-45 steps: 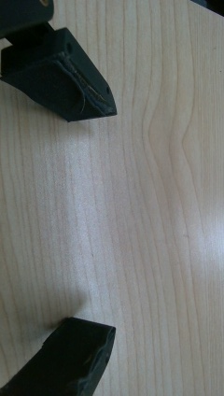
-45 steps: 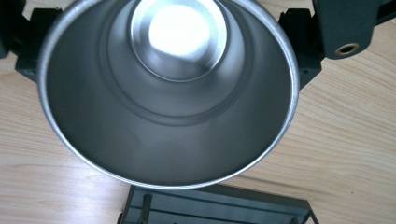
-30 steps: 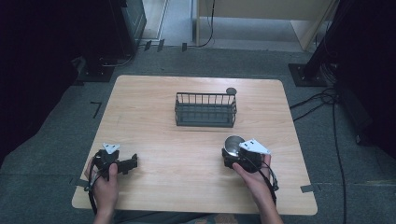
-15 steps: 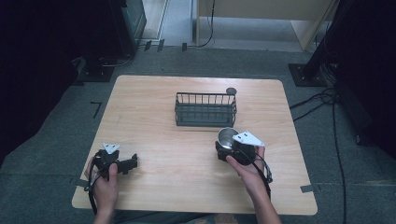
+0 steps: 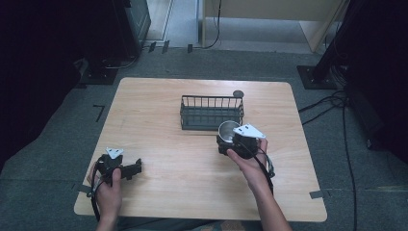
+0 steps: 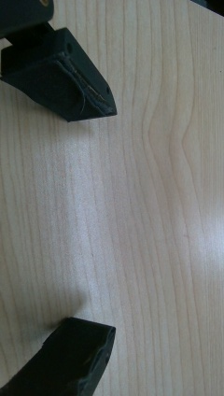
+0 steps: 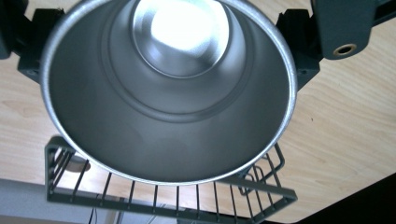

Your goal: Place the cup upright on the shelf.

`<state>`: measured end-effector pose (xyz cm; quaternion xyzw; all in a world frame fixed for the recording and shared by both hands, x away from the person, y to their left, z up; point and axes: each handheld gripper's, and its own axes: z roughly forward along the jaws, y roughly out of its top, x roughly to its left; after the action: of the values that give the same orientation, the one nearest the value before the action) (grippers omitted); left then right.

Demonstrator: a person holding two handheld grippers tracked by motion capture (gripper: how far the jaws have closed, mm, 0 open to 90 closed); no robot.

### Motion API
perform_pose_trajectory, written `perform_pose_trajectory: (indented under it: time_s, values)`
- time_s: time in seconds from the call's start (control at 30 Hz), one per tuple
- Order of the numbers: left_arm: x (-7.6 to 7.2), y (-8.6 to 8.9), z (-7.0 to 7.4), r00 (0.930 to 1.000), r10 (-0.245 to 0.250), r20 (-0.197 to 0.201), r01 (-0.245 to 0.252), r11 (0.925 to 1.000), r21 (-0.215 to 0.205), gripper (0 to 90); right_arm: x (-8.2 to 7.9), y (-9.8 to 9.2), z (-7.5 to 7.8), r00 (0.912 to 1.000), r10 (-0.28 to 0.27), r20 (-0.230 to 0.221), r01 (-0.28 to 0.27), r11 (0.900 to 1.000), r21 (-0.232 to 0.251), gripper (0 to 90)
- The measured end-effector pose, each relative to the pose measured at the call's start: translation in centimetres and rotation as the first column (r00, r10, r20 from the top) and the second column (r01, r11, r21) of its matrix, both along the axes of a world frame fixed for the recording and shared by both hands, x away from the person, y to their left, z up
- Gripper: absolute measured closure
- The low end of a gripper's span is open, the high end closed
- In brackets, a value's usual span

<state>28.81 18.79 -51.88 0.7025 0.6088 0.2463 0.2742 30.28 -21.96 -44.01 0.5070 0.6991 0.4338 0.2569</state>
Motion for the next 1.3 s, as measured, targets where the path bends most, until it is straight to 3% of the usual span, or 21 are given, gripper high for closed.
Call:
perform_pose_trajectory:
  time_s: [0.37, 0.5, 0.83, 0.93, 1.0, 1.13, 1.2, 1.3]
  values:
    - [0.0, 0.0, 0.0, 1.0000, 0.001, 0.001, -0.001, 1.0000, -0.001, 0.0, 1.5, 0.6, 1.3, 0.9993, -0.004, 0.037, 0.004, 1.000, 0.003, 17.7]
    - [0.0, 0.0, 0.0, 1.0000, 0.000, 0.000, 0.000, 1.0000, 0.001, 0.0, 2.0, 0.9, 1.8, 0.9968, -0.003, 0.080, 0.003, 1.000, 0.004, 17.7]
    - [0.0, 0.0, 0.0, 1.0000, 0.000, 0.000, 0.000, 1.0000, 0.000, 0.0, 3.2, 1.1, 2.6, 0.9910, -0.029, 0.130, 0.028, 1.000, 0.008, 17.8]
    - [0.0, 0.0, 0.0, 1.0000, 0.001, 0.001, -0.001, 1.0000, -0.001, 0.0, 3.5, 1.1, 2.8, 0.9866, -0.036, 0.159, 0.034, 0.999, 0.014, 17.8]
    - [0.0, 0.0, 0.0, 1.0000, 0.001, 0.001, -0.001, 1.0000, 0.000, 0.0, 3.7, 1.1, 2.9, 0.9791, -0.045, 0.198, 0.041, 0.999, 0.029, 17.8]
    - [0.0, 0.0, 0.0, 1.0000, -0.001, 0.000, 0.001, 1.0000, 0.000, 0.0, 4.0, 1.1, 2.9, 0.9728, -0.053, 0.225, 0.048, 0.998, 0.027, 17.8]
    - [0.0, 0.0, 0.0, 1.0000, 0.001, 0.002, -0.001, 1.0000, -0.002, 0.0, 4.5, 1.1, 2.9, 0.9650, -0.067, 0.254, 0.062, 0.998, 0.027, 17.8]
    - [0.0, 0.0, 0.0, 1.0000, 0.001, 0.001, -0.001, 1.0000, -0.001, 0.0, 4.9, 1.1, 2.9, 0.9625, -0.076, 0.260, 0.070, 0.997, 0.034, 17.9]
